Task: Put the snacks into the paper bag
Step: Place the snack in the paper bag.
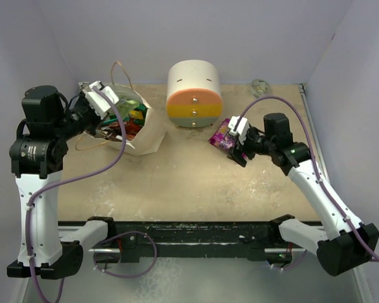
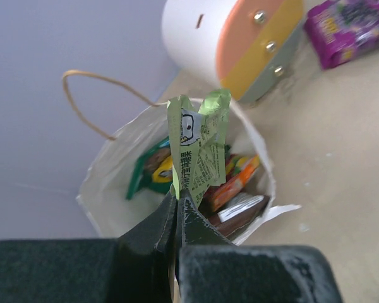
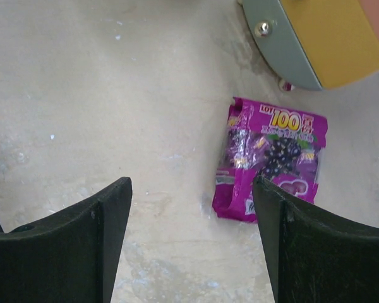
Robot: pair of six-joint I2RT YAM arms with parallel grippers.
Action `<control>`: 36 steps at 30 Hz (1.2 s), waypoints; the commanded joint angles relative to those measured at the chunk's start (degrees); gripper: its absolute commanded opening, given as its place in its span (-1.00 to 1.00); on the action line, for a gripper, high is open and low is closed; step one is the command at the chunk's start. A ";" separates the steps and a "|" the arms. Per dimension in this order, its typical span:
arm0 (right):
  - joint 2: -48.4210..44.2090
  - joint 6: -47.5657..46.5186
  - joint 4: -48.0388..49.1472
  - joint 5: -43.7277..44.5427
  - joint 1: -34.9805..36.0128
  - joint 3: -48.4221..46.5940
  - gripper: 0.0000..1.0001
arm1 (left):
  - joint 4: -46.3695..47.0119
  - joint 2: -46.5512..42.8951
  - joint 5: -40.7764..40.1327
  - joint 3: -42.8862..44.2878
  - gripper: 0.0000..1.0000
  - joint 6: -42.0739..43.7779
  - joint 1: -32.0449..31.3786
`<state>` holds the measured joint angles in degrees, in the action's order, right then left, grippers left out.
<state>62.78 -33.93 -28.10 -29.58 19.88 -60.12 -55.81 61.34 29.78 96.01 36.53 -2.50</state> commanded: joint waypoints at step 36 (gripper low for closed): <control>-7.39 3.60 6.82 -3.82 -11.75 11.15 0.61 | 12.93 17.96 -17.49 -9.97 -1.00 43.69 0.74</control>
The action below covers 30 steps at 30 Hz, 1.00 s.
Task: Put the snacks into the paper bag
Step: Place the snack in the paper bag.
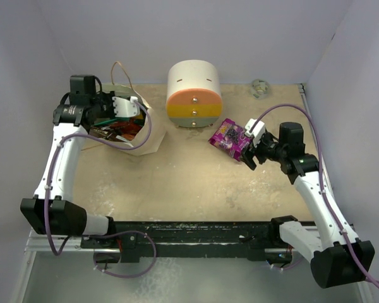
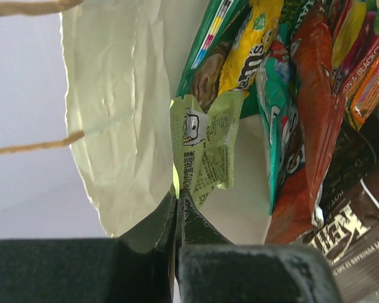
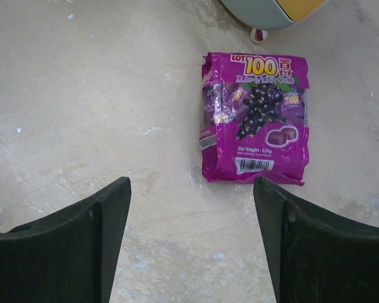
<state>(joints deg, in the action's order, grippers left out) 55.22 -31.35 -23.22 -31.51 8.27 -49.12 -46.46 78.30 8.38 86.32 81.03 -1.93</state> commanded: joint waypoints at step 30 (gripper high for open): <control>1.10 2.14 4.29 0.58 -0.23 1.36 0.65 | 8.33 -5.46 8.63 -3.60 0.40 -20.75 0.31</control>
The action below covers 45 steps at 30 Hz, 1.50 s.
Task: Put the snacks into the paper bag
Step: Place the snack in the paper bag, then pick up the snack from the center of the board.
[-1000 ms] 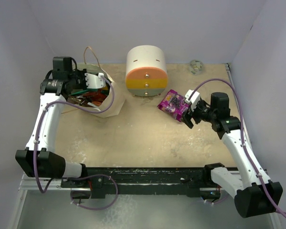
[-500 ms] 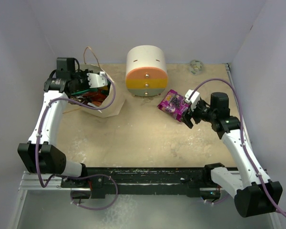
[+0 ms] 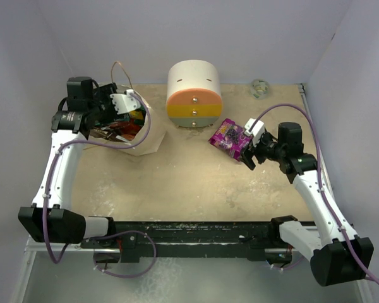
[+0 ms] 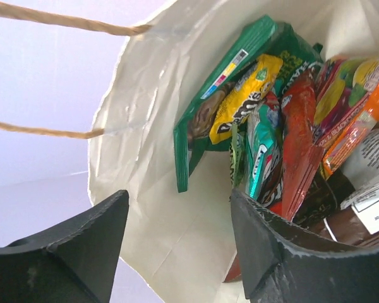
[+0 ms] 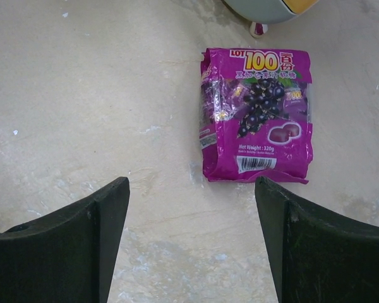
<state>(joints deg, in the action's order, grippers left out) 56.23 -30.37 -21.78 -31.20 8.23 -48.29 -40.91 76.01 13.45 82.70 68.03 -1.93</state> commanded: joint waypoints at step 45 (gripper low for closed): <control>40.77 -3.33 10.35 27.63 11.19 -12.44 0.01 | -5.15 -18.87 19.09 -2.34 0.98 -38.25 0.26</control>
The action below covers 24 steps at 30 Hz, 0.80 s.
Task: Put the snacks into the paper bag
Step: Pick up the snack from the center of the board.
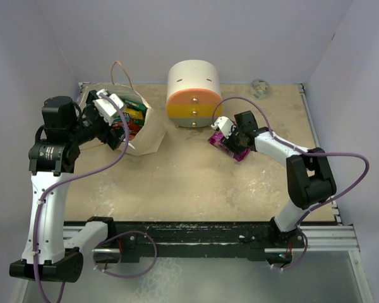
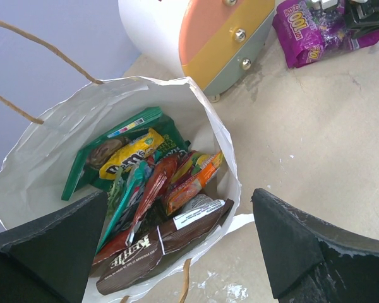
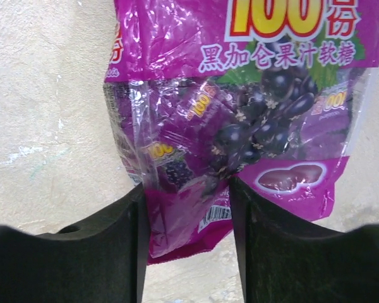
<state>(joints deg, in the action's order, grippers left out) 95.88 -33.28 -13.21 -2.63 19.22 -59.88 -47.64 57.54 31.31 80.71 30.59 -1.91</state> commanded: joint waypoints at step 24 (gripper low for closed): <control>-14.35 2.62 -12.65 -17.83 0.15 -9.72 -1.00 | -1.81 2.84 6.67 2.96 0.95 1.51 0.03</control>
<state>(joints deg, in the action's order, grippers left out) 86.35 -32.18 -24.01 -12.51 19.11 -64.07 -49.06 59.68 34.33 80.79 31.09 -1.91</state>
